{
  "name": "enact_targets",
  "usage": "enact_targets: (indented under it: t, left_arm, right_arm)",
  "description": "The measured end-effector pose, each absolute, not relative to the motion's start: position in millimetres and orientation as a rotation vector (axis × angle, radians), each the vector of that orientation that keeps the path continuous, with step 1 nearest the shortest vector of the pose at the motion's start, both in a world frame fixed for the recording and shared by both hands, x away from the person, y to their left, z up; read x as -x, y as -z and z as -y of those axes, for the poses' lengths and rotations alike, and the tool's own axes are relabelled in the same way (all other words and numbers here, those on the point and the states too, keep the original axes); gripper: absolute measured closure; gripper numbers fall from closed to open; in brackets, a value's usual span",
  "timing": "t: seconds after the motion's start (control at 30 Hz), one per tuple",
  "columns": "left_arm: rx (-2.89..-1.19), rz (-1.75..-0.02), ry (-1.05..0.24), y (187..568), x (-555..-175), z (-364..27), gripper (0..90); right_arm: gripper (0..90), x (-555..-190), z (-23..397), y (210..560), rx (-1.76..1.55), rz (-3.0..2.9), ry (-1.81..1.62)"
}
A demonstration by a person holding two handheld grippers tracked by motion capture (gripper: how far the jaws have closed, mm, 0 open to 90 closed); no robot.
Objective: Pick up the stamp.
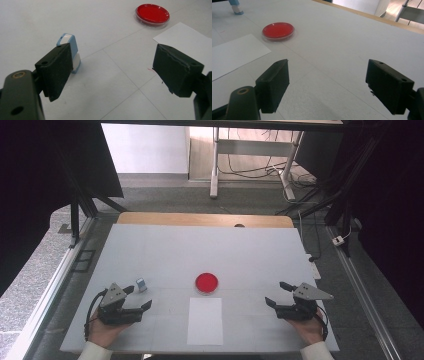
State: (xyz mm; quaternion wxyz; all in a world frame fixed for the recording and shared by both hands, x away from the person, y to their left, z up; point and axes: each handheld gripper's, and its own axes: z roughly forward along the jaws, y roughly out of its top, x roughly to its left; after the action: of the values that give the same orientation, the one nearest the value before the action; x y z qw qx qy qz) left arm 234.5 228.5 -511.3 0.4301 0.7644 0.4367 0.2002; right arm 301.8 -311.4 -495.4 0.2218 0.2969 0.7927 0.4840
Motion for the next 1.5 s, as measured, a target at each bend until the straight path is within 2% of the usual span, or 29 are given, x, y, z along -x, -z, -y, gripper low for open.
enact_targets:
  t: [0.2, 0.47, 0.97, 1.5]
  left_arm:
    - [-1.910, -1.108, -0.544, 513, -234, -225, 16.4]
    - [-1.924, -1.107, -0.537, 514, -238, -223, 17.4]
    - [-1.926, -1.068, -0.574, 495, -246, -225, 18.0]
    - [-1.983, -1.045, -0.552, 484, -276, -241, 19.3]
  right_arm:
    - [19.1, -302, 315, 499, -0.821, -2.191, -1.338]
    - [22.3, -301, 315, 500, -0.829, -2.210, -1.344]
    - [23.2, -301, 311, 504, -0.847, -2.229, -1.347]
    - [23.4, -304, 308, 506, -0.848, -2.237, -1.342]
